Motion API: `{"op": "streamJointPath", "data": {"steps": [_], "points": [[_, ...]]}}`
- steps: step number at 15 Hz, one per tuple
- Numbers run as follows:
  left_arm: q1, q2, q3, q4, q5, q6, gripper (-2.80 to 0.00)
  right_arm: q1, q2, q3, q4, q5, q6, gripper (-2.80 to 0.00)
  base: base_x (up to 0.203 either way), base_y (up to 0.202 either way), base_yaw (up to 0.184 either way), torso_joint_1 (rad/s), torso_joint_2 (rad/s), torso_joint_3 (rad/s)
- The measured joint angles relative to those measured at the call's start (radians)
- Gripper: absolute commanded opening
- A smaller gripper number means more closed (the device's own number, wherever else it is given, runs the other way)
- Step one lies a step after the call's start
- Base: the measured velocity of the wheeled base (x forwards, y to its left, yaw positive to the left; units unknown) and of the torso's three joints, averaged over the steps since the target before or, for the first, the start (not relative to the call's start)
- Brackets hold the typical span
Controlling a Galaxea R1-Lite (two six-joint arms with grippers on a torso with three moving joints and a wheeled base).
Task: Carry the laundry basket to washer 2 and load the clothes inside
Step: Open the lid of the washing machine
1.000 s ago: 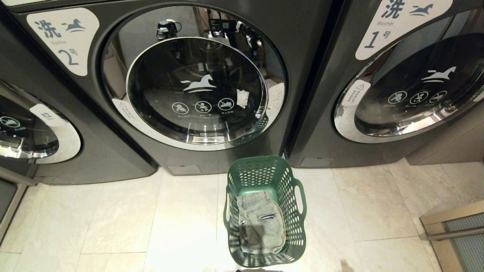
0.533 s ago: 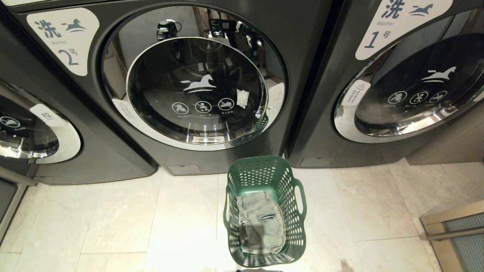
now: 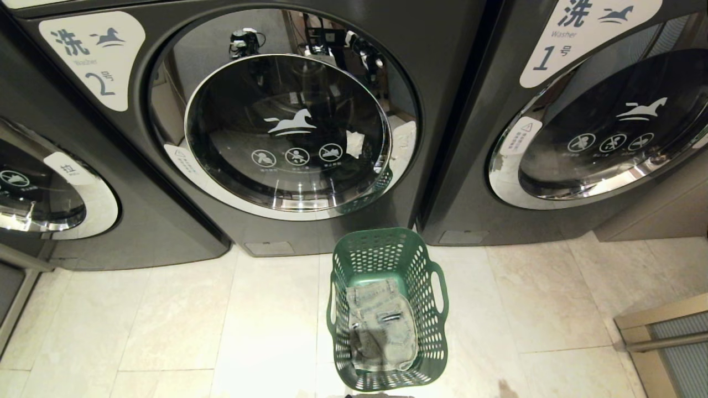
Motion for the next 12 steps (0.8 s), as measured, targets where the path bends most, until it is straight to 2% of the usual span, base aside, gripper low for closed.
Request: {"op": "streamJointPath", "data": {"steps": [8,12], "points": [[0.000,0.000,0.000,0.000,0.002,0.005,-2.80,0.000,0.000,0.000,0.000,0.001,0.000,-2.80,0.000,0.000,0.000,0.000,0.00,0.000],[0.001,0.000,0.000,0.000,0.004,0.005,-2.80,0.001,0.000,0.000,0.000,0.000,0.002,-2.80,0.001,-0.159,0.002,0.004,0.00,0.003]]}}
